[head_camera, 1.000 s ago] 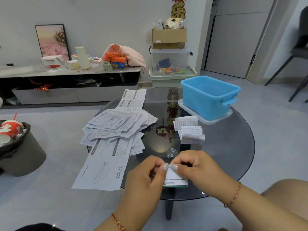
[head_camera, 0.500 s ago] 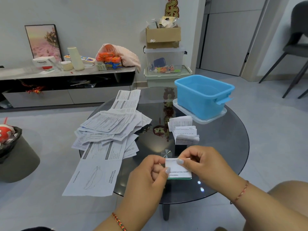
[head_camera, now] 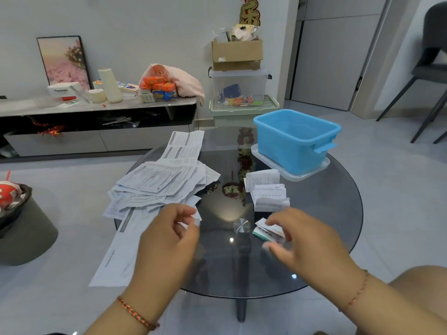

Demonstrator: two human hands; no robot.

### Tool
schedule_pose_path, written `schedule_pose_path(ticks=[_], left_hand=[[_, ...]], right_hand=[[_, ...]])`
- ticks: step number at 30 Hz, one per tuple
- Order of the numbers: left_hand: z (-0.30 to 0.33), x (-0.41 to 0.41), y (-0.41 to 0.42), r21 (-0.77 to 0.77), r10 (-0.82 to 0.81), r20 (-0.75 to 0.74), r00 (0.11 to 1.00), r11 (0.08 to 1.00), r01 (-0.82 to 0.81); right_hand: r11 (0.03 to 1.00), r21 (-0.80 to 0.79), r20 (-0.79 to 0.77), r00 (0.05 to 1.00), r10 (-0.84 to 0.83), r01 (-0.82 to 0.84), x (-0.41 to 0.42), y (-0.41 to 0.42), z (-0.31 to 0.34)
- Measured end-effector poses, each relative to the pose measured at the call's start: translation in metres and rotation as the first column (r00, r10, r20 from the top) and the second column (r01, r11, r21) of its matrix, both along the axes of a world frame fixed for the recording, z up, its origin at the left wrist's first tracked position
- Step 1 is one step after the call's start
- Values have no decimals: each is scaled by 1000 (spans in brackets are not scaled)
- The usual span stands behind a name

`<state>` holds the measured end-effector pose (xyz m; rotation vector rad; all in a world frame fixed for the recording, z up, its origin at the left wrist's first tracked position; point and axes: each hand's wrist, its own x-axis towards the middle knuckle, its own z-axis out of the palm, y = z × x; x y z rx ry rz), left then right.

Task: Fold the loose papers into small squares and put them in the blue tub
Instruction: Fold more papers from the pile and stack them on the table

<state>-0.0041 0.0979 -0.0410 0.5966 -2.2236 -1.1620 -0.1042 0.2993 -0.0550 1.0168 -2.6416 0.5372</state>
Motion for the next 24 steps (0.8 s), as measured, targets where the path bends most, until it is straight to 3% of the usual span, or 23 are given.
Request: schedule_pose_path(ticks=[2, 6, 14, 21, 24], left_hand=[[4, -2, -12, -18, 47, -1, 999, 999, -47], [16, -5, -29, -99, 84, 11, 996, 992, -83], [20, -23, -67, -331, 154, 127, 980, 938, -105], [9, -43, -92, -527, 138, 296, 945, 849, 41], [6, -50, -96, -509, 116, 380, 918, 855, 102]], right_hand=[[994, 110, -58, 998, 19, -12, -6, -3, -10], [998, 70, -117, 993, 18, -9, -34, -8, -18], [1000, 8, 18, 1000, -19, 19, -79, -26, -20], [993, 31, 74, 990, -118, 116, -95, -42, -10], [991, -16, 19, 991, -130, 131, -82, -41, 0]])
